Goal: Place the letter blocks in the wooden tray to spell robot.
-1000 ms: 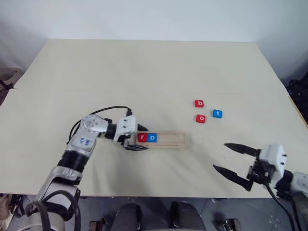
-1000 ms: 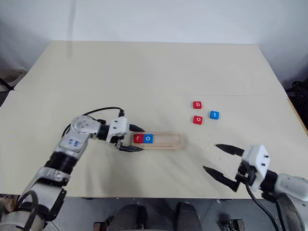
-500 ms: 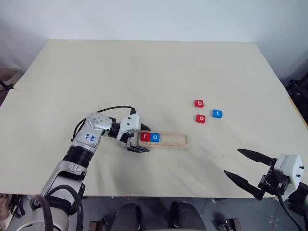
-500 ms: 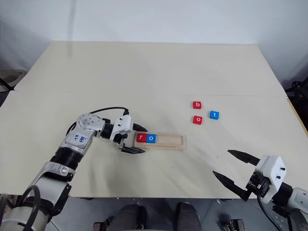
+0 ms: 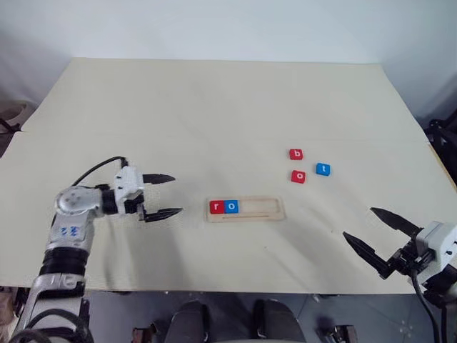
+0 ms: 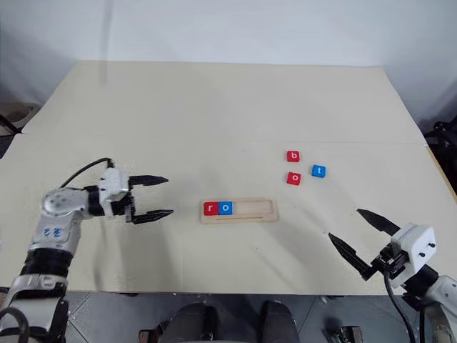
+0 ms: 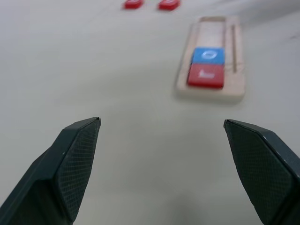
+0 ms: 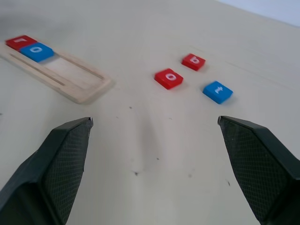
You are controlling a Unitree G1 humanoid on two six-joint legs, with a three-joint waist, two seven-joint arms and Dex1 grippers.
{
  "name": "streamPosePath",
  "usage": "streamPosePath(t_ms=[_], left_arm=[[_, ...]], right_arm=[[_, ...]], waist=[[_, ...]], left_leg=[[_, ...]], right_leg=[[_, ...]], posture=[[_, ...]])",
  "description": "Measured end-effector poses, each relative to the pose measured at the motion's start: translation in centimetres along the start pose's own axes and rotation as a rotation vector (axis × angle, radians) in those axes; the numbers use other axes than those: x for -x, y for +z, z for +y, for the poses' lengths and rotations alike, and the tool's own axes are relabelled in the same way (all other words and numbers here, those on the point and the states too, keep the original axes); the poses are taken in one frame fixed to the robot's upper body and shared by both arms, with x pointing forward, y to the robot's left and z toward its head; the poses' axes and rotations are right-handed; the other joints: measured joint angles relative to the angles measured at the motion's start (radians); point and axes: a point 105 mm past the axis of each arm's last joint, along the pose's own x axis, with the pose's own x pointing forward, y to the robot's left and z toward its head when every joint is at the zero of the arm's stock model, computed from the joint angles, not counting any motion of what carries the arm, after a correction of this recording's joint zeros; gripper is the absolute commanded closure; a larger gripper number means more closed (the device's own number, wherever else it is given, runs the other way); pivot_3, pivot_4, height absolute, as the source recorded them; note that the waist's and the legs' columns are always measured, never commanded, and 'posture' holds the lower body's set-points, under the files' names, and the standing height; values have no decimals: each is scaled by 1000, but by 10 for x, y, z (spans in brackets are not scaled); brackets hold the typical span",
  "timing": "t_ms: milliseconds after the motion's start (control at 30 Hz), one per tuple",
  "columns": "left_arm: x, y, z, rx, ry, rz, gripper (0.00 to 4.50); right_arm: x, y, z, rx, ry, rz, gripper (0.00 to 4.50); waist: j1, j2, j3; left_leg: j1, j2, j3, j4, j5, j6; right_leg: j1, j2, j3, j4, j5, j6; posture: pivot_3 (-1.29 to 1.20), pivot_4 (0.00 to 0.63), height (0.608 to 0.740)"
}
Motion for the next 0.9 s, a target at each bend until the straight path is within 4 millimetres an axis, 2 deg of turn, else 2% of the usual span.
streamPosePath(t_ms=[100,300,400,467,567,667,833,900], left_arm=[[9,8,-5,15,46,-31,37],[9,20,-23,54,17,-78,37],[9,24,-24,68,28,-92,37],[6,25,-24,72,40,-99,37],[0,26,-28,71,48,-121,37],[-5,27,-30,55,58,-144,37],[-9,27,-31,72,65,-147,37],[-10,28,-30,87,69,-149,37]], right_arm=[[1,-4,-4,-6,-21,0,0],[-7,-3,-16,-13,-43,-30,0],[-29,10,-22,3,-9,-75,0],[-53,20,-29,-19,-10,-79,0],[-84,23,-40,-68,-42,-14,0],[-115,23,-41,-112,-38,60,0],[-144,22,-42,-142,-75,151,0],[-148,19,-41,-141,-86,179,0]], waist=[[2,0,0],[-3,0,0],[-13,1,0],[-24,1,0],[-25,1,0],[-24,1,0],[-23,1,0],[-23,1,0]], left_leg=[[0,0,-1,0,0,0],[1,0,0,0,0,0],[1,0,0,0,0,0],[1,0,0,0,0,0],[1,0,0,0,0,0],[0,0,0,0,0,0],[-1,0,0,0,0,0],[-1,0,0,0,0,0]], right_leg=[[1,-1,0,1,0,0],[0,0,0,1,0,0],[0,0,1,2,0,-1],[0,0,1,2,0,-1],[-1,0,1,2,0,-1],[-1,0,1,2,0,-1],[-2,-1,0,2,0,-1],[-2,-1,0,2,0,-1]], posture=[[0,150,740],[0,150,740],[0,150,740],[0,150,740],[0,150,740],[0,150,740],[0,150,740],[0,150,740]])
